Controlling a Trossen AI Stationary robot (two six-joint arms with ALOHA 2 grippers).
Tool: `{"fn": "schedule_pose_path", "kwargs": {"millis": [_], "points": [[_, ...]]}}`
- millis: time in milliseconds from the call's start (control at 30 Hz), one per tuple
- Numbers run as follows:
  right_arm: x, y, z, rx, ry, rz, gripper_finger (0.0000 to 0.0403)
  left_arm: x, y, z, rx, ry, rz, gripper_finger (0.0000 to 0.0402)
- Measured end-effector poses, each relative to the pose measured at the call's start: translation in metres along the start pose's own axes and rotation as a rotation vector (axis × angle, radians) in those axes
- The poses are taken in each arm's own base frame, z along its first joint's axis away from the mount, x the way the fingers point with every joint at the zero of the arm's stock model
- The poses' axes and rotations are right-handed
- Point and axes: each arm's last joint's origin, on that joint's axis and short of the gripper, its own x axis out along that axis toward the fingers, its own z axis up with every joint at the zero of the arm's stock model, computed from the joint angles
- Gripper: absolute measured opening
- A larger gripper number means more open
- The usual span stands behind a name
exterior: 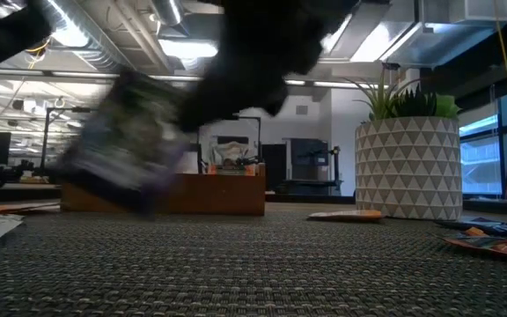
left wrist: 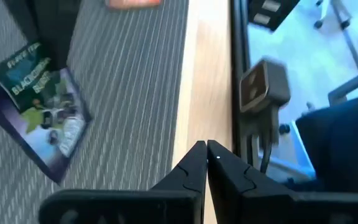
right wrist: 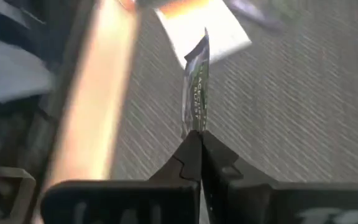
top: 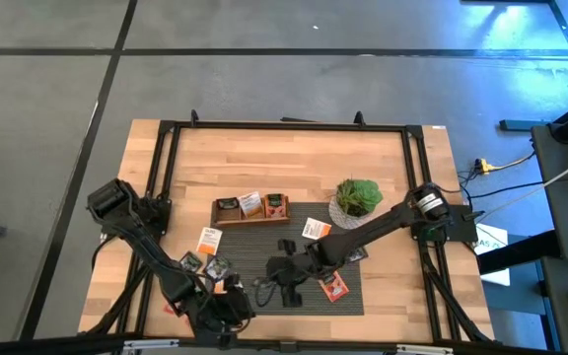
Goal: Pick & Place Tea
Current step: Put the violet tea bag to the left section of the wooden organizer
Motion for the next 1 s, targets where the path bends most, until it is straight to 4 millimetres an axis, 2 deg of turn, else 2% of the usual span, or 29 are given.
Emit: {"fn": "schedule_pose_path", "kwargs": {"millis": [100,267,433,600,767,1000], "points": [[-0.013,0.007,-0.005,-0.027,0.052,-0.055,0.0002,0.003,0.000,0.008,0.078,-0.055,-0.006,0.0009],[-0.019,0.024,-0.018,-0.056,0.115,-0.092,0.0002,0.008,0.005,0.021,0.204,-0.127,0.029,0.0016],[-0.022,0.037,-0.027,-0.089,0.155,-0.085,0.0002,0.016,0.020,0.035,0.191,-0.188,0.140,0.0035],[-0.023,0.038,-0.030,-0.073,0.170,-0.101,0.0002,0.023,0.033,0.046,0.148,-0.198,0.184,0.0078],[-0.024,0.034,-0.034,-0.064,0.191,-0.189,0.0002,0.027,0.040,0.052,0.115,-0.171,0.165,0.0123],[-0.024,0.034,-0.033,-0.066,0.184,-0.193,0.0002,0.028,0.041,0.052,0.087,-0.162,0.150,0.0152]]}}
